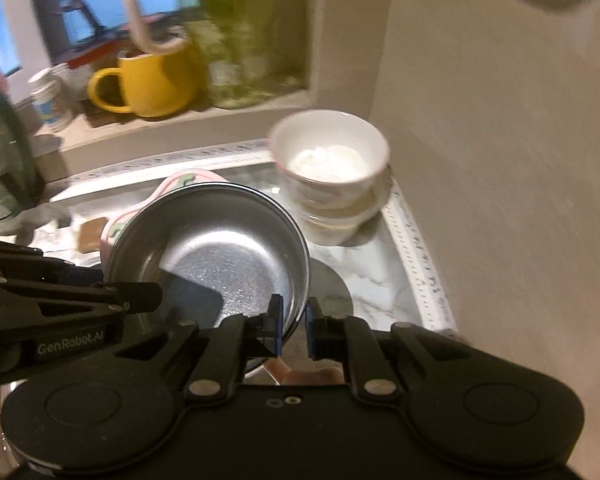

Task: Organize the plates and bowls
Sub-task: 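Lift the pink pot with both grippers and carry it over the steel bowl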

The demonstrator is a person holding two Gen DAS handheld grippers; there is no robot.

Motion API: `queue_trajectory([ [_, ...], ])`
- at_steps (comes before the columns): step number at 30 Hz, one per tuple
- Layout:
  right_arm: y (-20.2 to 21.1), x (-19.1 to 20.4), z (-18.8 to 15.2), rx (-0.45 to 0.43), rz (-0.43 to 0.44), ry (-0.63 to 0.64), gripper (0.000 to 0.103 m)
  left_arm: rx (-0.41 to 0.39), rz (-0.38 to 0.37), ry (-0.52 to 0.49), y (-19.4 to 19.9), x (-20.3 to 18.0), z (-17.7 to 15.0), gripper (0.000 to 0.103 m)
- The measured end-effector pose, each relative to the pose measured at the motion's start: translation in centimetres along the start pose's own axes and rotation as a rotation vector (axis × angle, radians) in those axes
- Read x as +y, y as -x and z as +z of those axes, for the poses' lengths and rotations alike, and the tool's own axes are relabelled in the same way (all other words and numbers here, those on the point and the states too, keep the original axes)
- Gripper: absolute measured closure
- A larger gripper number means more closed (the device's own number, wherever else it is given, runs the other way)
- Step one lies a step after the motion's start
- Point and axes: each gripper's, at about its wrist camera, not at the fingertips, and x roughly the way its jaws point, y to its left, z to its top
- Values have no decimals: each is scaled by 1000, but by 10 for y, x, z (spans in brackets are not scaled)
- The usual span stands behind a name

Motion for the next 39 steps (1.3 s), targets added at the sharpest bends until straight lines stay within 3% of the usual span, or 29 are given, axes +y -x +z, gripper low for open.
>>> queue_trajectory([
  [8, 5, 54, 0, 24, 28, 82, 92, 19, 25, 29, 19, 39, -25, 79],
  [18, -9, 101, -15, 78, 61, 144, 91, 88, 56, 59, 2, 74, -56, 79],
  [39, -49, 128, -30, 174, 82, 174, 89, 160, 57, 48, -31, 87, -77, 79],
])
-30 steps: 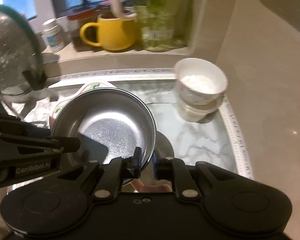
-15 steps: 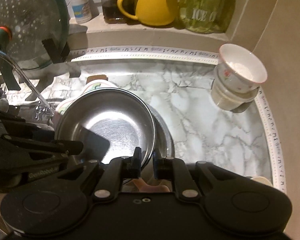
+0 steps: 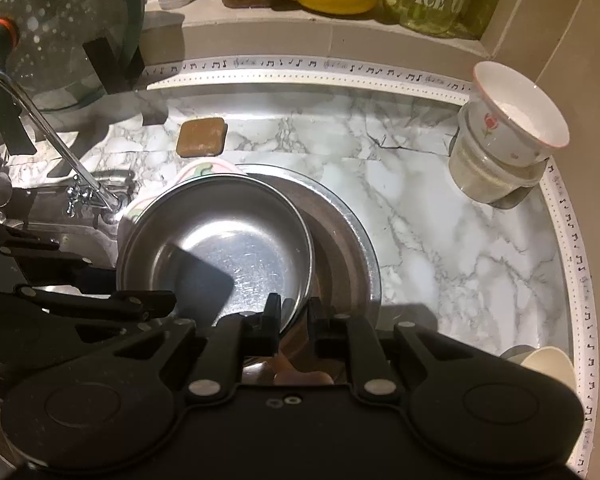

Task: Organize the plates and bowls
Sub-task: 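Lift the pink pot with both grippers and carry it over the steel bowl, then lower the pink pot into the steel bowl and open both grippers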

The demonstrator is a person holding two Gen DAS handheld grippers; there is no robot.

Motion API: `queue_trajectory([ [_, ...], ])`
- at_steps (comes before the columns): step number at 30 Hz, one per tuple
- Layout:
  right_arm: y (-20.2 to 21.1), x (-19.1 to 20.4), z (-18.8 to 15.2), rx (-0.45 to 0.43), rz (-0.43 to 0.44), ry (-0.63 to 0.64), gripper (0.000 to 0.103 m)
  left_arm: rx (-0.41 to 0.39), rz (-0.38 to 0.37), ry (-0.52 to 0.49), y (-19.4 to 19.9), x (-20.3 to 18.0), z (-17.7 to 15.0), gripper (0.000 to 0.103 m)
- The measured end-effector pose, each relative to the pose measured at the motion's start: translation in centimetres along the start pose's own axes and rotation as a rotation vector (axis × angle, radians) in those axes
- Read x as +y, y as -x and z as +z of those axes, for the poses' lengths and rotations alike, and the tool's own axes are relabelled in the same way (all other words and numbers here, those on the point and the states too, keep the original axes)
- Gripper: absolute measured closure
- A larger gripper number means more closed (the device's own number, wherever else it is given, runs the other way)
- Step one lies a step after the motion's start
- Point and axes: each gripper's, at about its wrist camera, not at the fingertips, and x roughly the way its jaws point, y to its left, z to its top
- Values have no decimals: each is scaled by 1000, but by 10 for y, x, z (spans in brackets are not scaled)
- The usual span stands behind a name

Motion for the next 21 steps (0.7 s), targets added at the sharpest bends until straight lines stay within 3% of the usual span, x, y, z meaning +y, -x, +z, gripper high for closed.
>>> queue_trajectory([
  [6, -2, 1, 1, 10, -2, 7, 86, 14, -6, 0, 0, 0, 2, 79],
  [13, 3, -2, 1, -5, 6, -16, 64, 7, -22, 10, 5, 2, 2, 77],
  [15, 5, -4, 0, -12, 6, -19, 63, -2, -22, 8, 8, 2, 2, 75],
  [18, 10, -8, -1, -20, 22, -38, 61, -19, -22, 7, 15, 1, 3, 71],
  [21, 15, -11, -2, -32, 34, -50, 59, -28, -15, 8, 19, 1, 2, 56],
])
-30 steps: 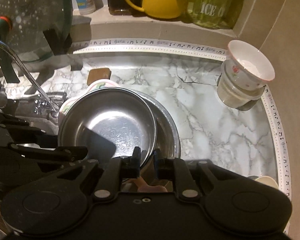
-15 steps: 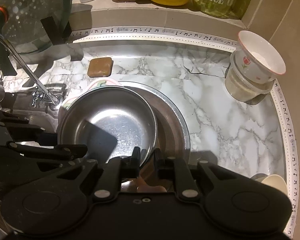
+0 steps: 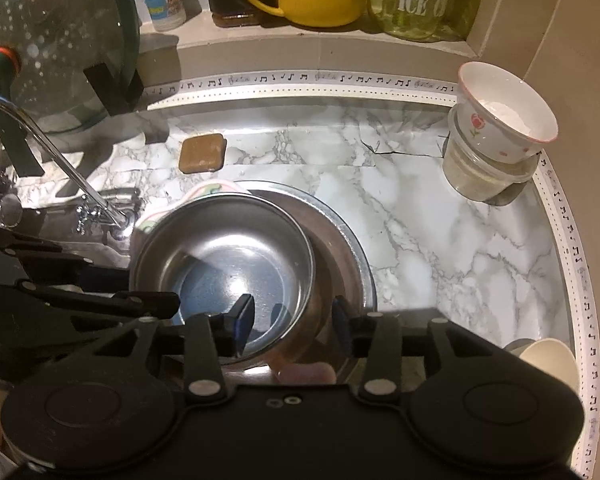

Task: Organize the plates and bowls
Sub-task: 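Lower the pink pot into the steel bowl and open both grippers, then move both grippers to the cream bowl and close on its rim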

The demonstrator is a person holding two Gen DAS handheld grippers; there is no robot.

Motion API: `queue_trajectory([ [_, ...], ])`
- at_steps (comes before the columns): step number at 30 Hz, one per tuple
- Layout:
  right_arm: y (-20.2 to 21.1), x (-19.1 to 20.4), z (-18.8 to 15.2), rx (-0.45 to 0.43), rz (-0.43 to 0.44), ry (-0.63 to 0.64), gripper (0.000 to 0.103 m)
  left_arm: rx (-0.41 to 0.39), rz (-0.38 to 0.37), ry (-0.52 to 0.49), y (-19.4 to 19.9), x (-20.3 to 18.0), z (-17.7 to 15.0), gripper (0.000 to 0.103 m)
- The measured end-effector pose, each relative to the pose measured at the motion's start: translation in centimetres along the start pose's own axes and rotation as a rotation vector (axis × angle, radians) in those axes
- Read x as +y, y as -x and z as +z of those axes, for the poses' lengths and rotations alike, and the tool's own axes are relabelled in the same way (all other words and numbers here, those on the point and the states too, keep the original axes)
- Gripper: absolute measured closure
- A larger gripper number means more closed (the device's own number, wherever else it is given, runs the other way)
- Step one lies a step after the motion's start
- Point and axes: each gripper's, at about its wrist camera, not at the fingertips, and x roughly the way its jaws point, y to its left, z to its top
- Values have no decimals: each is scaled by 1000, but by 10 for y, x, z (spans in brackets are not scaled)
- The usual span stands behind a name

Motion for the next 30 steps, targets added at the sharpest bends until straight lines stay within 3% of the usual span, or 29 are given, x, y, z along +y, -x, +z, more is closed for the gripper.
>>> queue_trajectory([
  [12, 35, -9, -12, -48, 27, -14, 53, -79, 1, -54, 35, -9, -10, 52],
  [19, 70, -26, -29, -93, 36, -34, 45, -160, 23, -156, 60, -36, -16, 51],
  [22, 84, -38, -38, -108, 32, -60, 41, -188, 17, -191, 67, -51, -16, 41],
  [27, 105, -65, -57, -131, 20, -102, 38, -217, -37, -245, 72, -78, -15, 39],
  [30, 114, -82, -70, -145, 4, -136, 32, -222, -76, -263, 71, -94, -15, 26],
])
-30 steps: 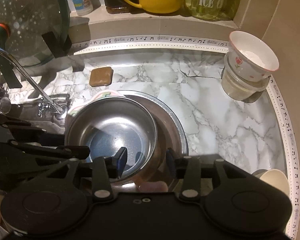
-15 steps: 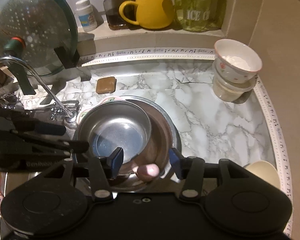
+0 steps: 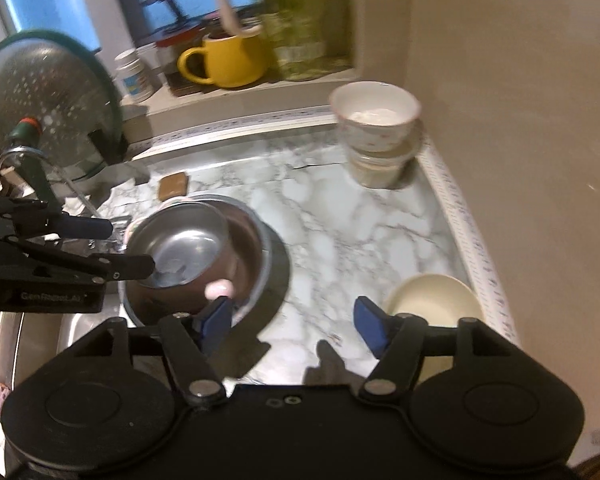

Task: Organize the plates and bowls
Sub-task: 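Move both grippers to the cream bowl and close on its rim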

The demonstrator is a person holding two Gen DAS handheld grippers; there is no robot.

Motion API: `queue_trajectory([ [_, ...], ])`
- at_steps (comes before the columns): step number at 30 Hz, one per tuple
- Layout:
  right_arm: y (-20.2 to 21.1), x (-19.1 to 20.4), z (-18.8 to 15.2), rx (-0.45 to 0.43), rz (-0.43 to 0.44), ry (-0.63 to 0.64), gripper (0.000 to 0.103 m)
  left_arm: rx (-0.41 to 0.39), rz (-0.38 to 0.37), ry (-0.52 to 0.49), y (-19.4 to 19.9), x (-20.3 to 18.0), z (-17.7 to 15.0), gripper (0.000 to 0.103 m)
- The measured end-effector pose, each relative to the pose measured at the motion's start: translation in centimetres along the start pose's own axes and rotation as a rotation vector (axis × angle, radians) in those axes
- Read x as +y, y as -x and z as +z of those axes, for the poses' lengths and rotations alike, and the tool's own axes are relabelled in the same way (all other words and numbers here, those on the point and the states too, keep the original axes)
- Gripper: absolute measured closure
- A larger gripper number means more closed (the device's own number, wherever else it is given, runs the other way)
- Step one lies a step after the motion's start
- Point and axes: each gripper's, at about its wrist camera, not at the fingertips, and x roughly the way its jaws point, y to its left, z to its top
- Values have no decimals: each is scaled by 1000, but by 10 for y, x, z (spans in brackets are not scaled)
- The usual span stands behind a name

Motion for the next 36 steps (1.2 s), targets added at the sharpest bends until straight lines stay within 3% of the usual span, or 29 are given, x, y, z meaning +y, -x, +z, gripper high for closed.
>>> queue_trajectory([
  [8, 13, -44, -27, -4, -51, -103, 24, 17, -123, -15, -24, -43, 16, 25],
  [18, 1, -85, -63, 0, -120, -291, 23, 40, -221, 26, -78, -80, 44, 23],
  [28, -30, -109, -78, -8, -166, -485, 30, 74, -156, -70, -136, -121, 57, 22],
  [36, -52, -119, -77, 12, -189, -546, 40, 93, -123, -77, -164, -129, 57, 22],
])
